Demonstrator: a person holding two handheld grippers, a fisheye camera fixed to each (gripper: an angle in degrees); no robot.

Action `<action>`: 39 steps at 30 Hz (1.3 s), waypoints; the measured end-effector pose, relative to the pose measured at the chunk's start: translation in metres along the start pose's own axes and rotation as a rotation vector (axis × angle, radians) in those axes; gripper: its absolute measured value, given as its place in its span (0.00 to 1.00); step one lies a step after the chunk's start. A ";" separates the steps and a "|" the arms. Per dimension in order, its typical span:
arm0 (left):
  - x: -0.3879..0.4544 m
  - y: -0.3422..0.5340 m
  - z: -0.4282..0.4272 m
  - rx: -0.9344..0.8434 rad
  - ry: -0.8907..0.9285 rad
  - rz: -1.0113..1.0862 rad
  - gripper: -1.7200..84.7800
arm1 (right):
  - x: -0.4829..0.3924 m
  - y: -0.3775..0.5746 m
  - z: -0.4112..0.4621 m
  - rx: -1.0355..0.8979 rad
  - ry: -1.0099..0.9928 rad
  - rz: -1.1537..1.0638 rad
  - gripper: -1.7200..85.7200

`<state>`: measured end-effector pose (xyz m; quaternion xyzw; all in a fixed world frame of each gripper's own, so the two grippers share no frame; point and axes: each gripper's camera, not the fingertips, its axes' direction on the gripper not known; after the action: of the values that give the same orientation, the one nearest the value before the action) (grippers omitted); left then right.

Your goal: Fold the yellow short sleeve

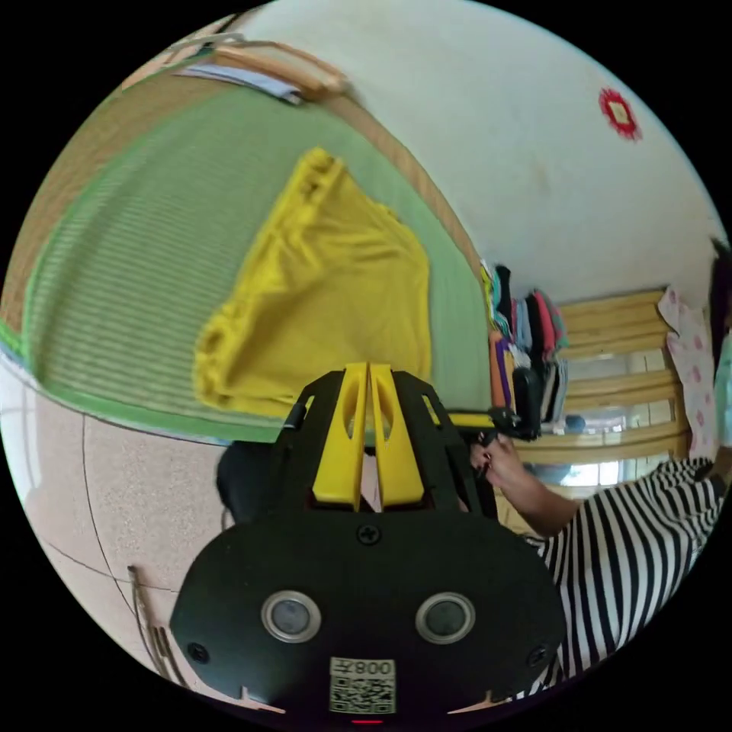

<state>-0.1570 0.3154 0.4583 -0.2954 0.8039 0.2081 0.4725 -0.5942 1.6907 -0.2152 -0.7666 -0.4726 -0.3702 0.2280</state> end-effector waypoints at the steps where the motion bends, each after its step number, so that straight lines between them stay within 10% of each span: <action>1: -0.015 -0.004 -0.010 0.052 -0.032 -0.050 0.02 | 0.002 0.001 -0.002 0.001 -0.012 0.009 0.02; 5: -0.069 -0.012 -0.018 0.060 -0.206 -0.164 0.02 | -0.005 -0.002 -0.003 -0.034 0.034 -0.027 0.02; 13: -0.088 -0.017 -0.012 0.086 -0.006 -0.198 0.03 | 0.003 -0.003 -0.005 -0.024 0.000 0.006 0.02; 23: -0.045 -0.040 0.095 -0.342 0.224 -0.019 0.10 | 0.050 0.037 -0.024 0.106 -0.183 0.160 0.02; 39: -0.086 -0.088 0.132 -0.327 0.334 -0.122 0.03 | 0.138 0.070 -0.007 0.244 -0.562 0.347 0.10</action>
<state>0.0188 0.3548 0.4681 -0.4465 0.8070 0.2550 0.2906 -0.4956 1.7316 -0.1029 -0.8744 -0.4205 -0.0411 0.2385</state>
